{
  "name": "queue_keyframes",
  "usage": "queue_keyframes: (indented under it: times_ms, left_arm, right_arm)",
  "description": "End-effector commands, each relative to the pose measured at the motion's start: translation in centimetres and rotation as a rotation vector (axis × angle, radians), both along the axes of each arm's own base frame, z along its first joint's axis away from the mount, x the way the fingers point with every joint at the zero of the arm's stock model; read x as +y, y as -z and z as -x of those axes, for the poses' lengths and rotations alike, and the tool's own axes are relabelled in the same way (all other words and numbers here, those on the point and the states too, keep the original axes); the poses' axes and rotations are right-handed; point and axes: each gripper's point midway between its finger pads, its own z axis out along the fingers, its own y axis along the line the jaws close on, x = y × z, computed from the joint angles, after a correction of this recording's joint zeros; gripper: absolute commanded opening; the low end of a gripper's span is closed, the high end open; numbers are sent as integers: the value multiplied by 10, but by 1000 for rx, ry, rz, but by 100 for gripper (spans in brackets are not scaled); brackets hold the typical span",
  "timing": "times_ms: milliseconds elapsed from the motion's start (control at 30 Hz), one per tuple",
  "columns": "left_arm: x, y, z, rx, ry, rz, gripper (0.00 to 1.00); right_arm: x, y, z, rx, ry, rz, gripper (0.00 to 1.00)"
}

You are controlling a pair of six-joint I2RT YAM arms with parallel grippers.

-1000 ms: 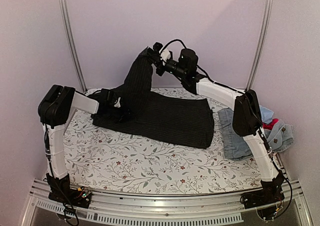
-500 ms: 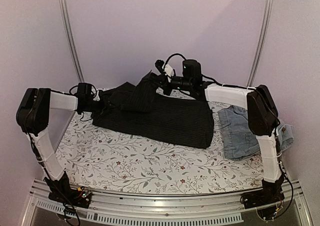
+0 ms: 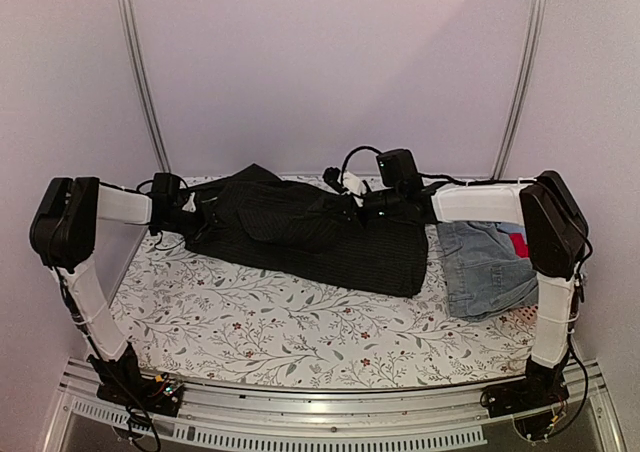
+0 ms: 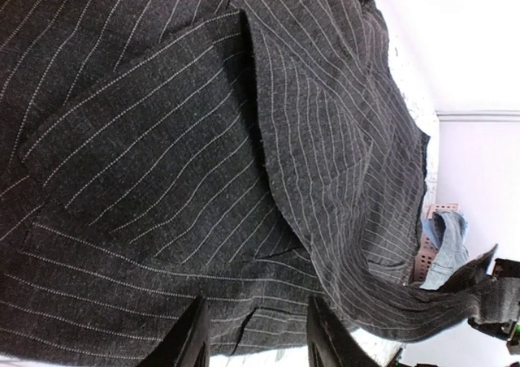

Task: Fold and stack the mixed laundry pile
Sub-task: Adjust the 1/3-folded tank top at the center of the board.

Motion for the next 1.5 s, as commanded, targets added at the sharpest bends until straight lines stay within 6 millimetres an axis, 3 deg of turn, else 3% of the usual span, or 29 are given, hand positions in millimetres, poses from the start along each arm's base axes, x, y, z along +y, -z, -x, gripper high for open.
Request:
queue_keyframes:
  times_ms: [0, 200, 400, 467, 600, 733, 900, 1033, 1133, 1300, 1367, 1467]
  left_arm:
    - [4, -3, 5, -5, 11, -5, 40]
    - [6, -5, 9, -3, 10, -16, 40]
    - [3, -12, 3, -41, 28, 3, 41]
    - [2, -20, -5, -70, 25, 14, 46]
    - [3, -37, -27, -140, 1, 13, 70]
    - [9, -32, -52, -121, -28, -16, 72]
    - [7, -21, -64, -89, -37, 7, 68]
    - [9, -13, -61, -72, -31, 6, 68]
    - [10, -10, -57, -64, -22, 2, 68]
    - [9, -5, -51, -53, -13, 5, 68]
    - [9, -5, -49, -49, -11, 2, 68]
    - [9, -7, -46, -51, -4, -5, 68]
  right_arm:
    - [-23, 3, -3, -73, 15, 115, 0]
    - [-36, -2, -14, -157, 25, 217, 0]
    - [-25, -47, -23, -251, -2, 173, 0]
    - [-18, -49, -32, -255, 1, 174, 0]
    - [-6, -52, -50, -301, 33, 186, 0]
    - [-4, -63, -64, -357, 77, 184, 0]
    - [-20, -43, -66, -389, 94, 270, 0]
    - [-36, -32, -39, -364, 52, 297, 0]
    - [-50, -2, -18, -310, 29, 338, 0]
    - [-69, 31, 4, -250, 17, 396, 4]
    - [-76, 42, 13, -226, 14, 415, 12]
    - [-91, 43, 19, -216, 56, 444, 42]
